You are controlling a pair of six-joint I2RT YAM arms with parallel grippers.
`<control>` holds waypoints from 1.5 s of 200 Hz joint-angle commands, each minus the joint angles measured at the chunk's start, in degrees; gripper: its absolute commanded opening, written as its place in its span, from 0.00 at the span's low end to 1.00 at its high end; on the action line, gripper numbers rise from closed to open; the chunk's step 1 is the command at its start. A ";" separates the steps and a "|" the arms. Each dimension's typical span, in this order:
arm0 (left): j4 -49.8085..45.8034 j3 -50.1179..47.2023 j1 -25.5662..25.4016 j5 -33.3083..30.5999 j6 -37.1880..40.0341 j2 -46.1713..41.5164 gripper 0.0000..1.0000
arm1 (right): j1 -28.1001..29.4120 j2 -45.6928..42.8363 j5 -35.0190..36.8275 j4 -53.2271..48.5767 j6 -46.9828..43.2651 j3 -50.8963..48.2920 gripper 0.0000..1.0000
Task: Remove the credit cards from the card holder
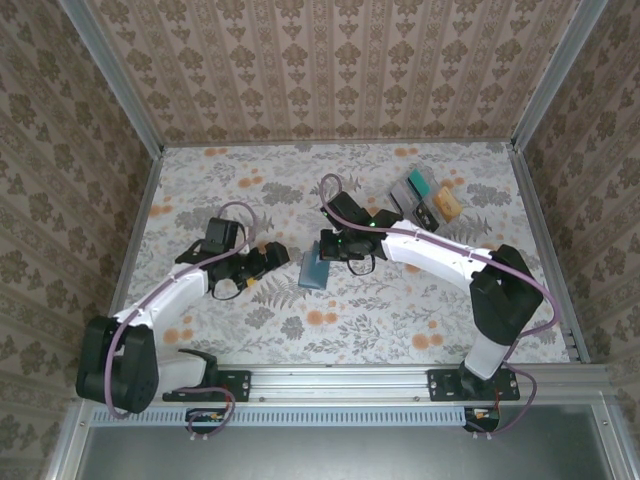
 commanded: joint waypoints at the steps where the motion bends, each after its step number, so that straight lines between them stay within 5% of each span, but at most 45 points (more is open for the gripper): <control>1: 2.17 3.33 0.24 2.80 1.82 2.03 1.00 | -1.18 -2.44 6.09 -5.33 -0.56 -1.73 0.05; 77: 13.13 5.21 -5.63 5.21 -1.07 10.47 0.96 | -8.76 -3.12 8.43 -6.37 -4.67 -9.41 0.06; 100: 14.51 6.80 -9.03 5.12 -3.33 13.61 0.68 | -9.34 -2.21 8.23 -4.64 -5.63 -9.94 0.06; 113: 14.88 7.23 -10.48 4.42 -5.05 14.27 0.66 | -9.67 -1.35 9.30 -5.13 -4.82 -9.76 0.06; 216: 4.34 14.76 -16.49 -4.47 -3.44 21.45 0.55 | -10.22 -0.11 8.69 -3.12 -3.02 -13.55 0.05; 300: 2.16 17.90 -17.64 -4.37 -0.68 26.46 0.53 | -10.22 2.13 8.71 -2.48 -3.34 -13.32 0.05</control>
